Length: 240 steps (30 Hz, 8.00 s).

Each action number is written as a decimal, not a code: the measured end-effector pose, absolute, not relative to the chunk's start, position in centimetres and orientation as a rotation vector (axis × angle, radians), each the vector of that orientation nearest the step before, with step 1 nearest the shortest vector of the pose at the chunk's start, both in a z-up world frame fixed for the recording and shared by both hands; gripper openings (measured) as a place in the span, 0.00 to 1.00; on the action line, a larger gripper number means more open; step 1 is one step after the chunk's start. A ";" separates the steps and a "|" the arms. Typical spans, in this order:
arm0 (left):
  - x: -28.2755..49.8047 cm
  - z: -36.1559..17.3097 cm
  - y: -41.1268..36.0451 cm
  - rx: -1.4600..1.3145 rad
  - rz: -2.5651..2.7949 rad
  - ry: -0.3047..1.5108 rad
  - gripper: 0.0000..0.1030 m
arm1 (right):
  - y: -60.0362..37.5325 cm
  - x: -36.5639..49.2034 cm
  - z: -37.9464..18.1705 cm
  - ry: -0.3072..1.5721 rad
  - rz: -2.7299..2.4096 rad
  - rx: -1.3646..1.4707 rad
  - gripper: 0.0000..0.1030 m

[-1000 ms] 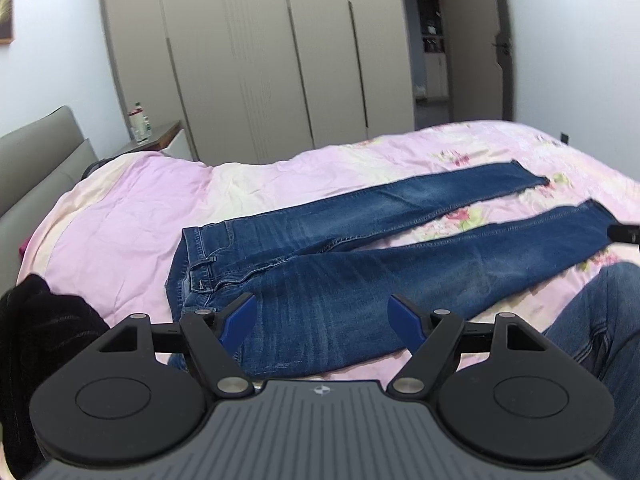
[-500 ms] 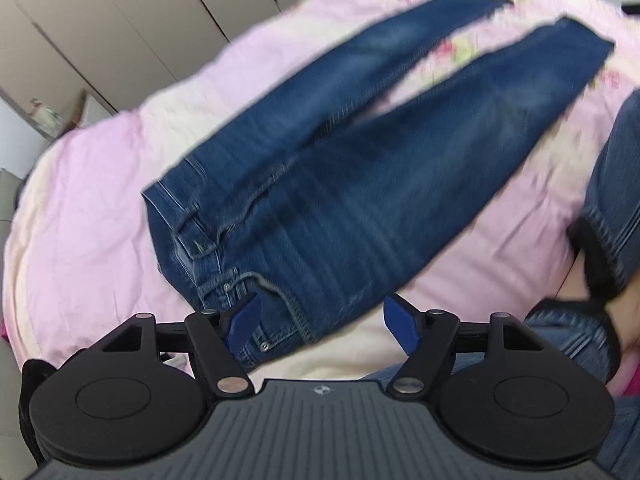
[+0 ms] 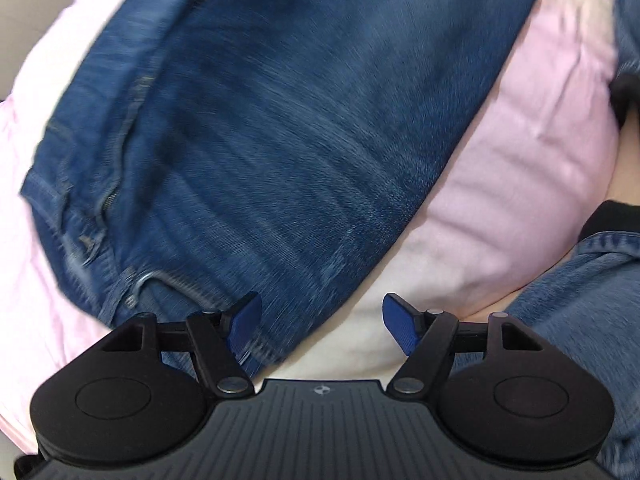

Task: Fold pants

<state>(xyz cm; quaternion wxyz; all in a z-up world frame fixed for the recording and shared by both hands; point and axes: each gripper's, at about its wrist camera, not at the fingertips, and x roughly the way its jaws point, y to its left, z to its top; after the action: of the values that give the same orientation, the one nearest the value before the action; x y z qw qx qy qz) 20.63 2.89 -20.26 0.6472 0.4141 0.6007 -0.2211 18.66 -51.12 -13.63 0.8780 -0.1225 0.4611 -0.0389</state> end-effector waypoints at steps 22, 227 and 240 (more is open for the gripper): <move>20.9 -12.3 3.8 0.702 -0.204 1.086 0.09 | -56.9 19.7 -27.2 0.982 -0.106 -0.846 0.25; 34.2 -14.2 1.9 0.226 -0.327 1.027 0.00 | -15.1 43.0 -19.6 0.806 0.856 -0.320 0.40; 33.4 -15.0 8.7 0.169 -0.266 0.979 0.03 | -5.2 43.4 -21.8 0.653 0.998 -0.620 0.58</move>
<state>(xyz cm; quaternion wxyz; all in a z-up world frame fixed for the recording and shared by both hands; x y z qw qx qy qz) 33.36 8.74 -15.04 0.8706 0.0809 0.4682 -0.1274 43.44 -5.19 -21.76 0.7825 -0.2871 0.3024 0.4624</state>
